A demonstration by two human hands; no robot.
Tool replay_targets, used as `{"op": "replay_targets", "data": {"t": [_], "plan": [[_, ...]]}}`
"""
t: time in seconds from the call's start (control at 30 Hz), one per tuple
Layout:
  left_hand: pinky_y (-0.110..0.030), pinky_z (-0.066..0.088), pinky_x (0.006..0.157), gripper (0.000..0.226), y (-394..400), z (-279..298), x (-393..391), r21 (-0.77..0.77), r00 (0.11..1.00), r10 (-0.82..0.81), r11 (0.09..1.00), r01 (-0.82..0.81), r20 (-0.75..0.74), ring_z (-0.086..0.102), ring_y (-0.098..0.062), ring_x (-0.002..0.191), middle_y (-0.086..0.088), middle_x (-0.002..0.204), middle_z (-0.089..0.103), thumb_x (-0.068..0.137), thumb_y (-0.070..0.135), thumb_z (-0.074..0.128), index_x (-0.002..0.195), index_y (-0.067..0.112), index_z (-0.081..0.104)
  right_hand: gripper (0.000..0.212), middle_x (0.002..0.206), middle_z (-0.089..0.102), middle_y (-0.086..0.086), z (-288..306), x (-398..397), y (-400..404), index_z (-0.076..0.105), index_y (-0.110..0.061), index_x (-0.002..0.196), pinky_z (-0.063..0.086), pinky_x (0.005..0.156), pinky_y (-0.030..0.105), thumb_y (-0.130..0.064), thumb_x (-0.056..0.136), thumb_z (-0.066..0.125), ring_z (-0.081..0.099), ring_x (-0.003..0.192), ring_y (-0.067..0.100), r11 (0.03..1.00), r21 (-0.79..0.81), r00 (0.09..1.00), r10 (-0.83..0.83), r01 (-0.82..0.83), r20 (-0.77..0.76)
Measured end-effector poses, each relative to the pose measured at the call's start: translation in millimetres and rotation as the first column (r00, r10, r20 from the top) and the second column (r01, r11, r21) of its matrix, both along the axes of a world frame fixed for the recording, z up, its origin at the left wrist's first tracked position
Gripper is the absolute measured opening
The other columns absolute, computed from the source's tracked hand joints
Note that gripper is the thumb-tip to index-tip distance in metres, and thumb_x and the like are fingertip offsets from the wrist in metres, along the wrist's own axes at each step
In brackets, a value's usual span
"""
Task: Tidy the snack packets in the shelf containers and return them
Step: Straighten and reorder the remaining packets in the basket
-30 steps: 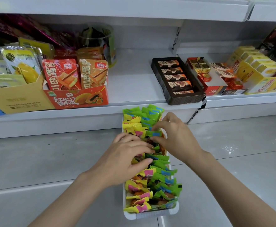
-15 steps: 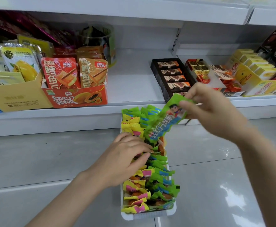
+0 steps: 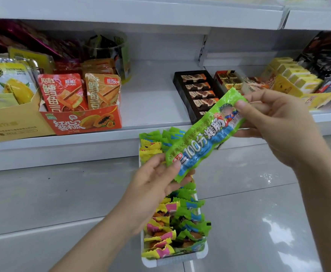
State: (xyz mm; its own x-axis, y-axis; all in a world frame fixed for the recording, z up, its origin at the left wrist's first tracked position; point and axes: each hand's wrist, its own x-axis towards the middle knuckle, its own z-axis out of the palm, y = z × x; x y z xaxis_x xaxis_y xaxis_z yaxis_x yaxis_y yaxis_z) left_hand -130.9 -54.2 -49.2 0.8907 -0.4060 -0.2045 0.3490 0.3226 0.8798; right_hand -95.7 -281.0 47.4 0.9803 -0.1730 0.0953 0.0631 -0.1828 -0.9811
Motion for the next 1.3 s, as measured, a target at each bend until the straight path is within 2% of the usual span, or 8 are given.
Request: {"op": "replay_targets", "data": {"t": [0.13, 0.23, 0.4, 0.73, 0.87, 1.07, 1.2, 1.3], "plan": [[-0.024, 0.058, 0.079, 0.035, -1.9, 0.4, -5.5, -0.074, 0.988, 0.125, 0.989, -0.132, -0.093, 0.073, -0.029, 0.100, -0.015, 0.109, 0.074, 0.085, 0.015, 0.062, 0.115, 0.000, 0.054, 0.019, 0.071, 0.076, 0.003, -15.3, 2.3, 3.1, 0.066, -0.014, 0.084, 0.058, 0.056, 0.023, -0.027, 0.071, 0.074, 0.074, 0.065, 0.013, 0.995, 0.083, 0.998, -0.051, 0.054, -0.035], [-0.024, 0.059, 0.074, 0.031, -1.4, -2.6, -3.5, 0.005, 0.964, 0.242, 0.970, -0.243, -0.114, 0.074, -0.030, 0.094, -0.016, 0.101, 0.076, 0.088, 0.006, 0.063, 0.113, -0.001, 0.047, 0.027, 0.082, 0.078, 0.006, -30.0, 2.1, 10.8, 0.067, -0.013, 0.093, 0.059, 0.062, 0.023, -0.020, 0.069, 0.077, 0.076, 0.078, 0.017, 0.972, 0.236, 0.993, 0.009, 0.019, -0.118], [-0.023, 0.058, 0.074, 0.031, -4.2, -3.4, -4.9, 0.052, 0.960, 0.273, 0.961, -0.270, -0.060, 0.074, -0.027, 0.095, -0.012, 0.099, 0.077, 0.091, -0.010, 0.058, 0.115, -0.003, 0.040, 0.019, 0.071, 0.076, 0.001, -48.3, 7.7, 15.6, 0.063, -0.008, 0.095, 0.058, 0.060, 0.020, -0.001, 0.081, 0.074, 0.075, 0.070, 0.014, 0.940, 0.272, 0.971, -0.160, 0.205, -0.180], [-0.023, 0.058, 0.075, 0.027, -1.5, -3.4, -4.6, 0.002, 0.963, 0.259, 0.966, -0.260, -0.070, 0.074, -0.029, 0.097, -0.016, 0.101, 0.076, 0.094, -0.014, 0.051, 0.114, -0.002, 0.038, 0.020, 0.060, 0.071, -0.003, -51.6, 13.9, 18.6, 0.061, -0.007, 0.092, 0.057, 0.058, 0.018, -0.003, 0.080, 0.077, 0.075, 0.071, 0.013, 0.924, 0.276, 0.956, -0.213, 0.263, -0.200], [-0.027, 0.059, 0.081, 0.018, 0.6, -1.1, -3.8, -0.053, 0.964, 0.261, 0.963, -0.264, -0.056, 0.073, -0.032, 0.101, -0.016, 0.107, 0.074, 0.093, 0.009, 0.055, 0.105, 0.006, 0.041, 0.020, 0.070, 0.075, 0.001, -53.5, 13.7, 21.5, 0.062, -0.007, 0.094, 0.058, 0.062, 0.020, -0.004, 0.081, 0.077, 0.076, 0.075, 0.015, 0.936, 0.286, 0.974, -0.171, 0.207, -0.145], [-0.026, 0.057, 0.079, 0.017, 7.6, 2.6, 16.4, 0.162, 0.889, 0.321, 0.908, -0.387, 0.326, 0.074, -0.024, 0.091, -0.010, 0.097, 0.074, 0.093, 0.013, 0.058, 0.088, 0.017, 0.042, 0.042, 0.096, 0.077, 0.013, -64.1, 13.0, 31.5, 0.058, 0.001, 0.123, 0.060, 0.075, 0.025, -0.021, 0.089, 0.071, 0.075, 0.092, 0.022, 0.885, 0.413, 0.971, -0.150, 0.216, -0.186], [-0.028, 0.050, 0.094, 0.025, 15.3, 4.0, 20.4, 0.338, 0.755, 0.103, 0.849, -0.406, 0.648, 0.062, -0.016, 0.117, 0.009, 0.116, 0.069, 0.096, 0.004, 0.057, 0.084, 0.022, 0.045, 0.059, 0.122, 0.067, 0.023, -63.0, 9.9, 30.5, 0.052, 0.001, 0.130, 0.060, 0.082, 0.037, -0.047, 0.096, 0.053, 0.070, 0.106, 0.035, 0.741, 0.665, 0.923, 0.187, 0.093, -0.337], [-0.029, 0.047, 0.098, 0.031, 20.6, -2.5, 18.5, 0.435, 0.662, -0.040, 0.783, -0.444, 0.748, 0.058, -0.017, 0.121, 0.006, 0.123, 0.064, 0.088, -0.008, 0.064, 0.079, 0.018, 0.050, 0.039, 0.120, 0.070, 0.016, -59.0, 9.3, 26.3, 0.061, -0.004, 0.125, 0.060, 0.079, 0.035, -0.034, 0.103, 0.048, 0.069, 0.109, 0.032, 0.744, 0.667, 0.917, 0.252, 0.021, -0.310]]}}
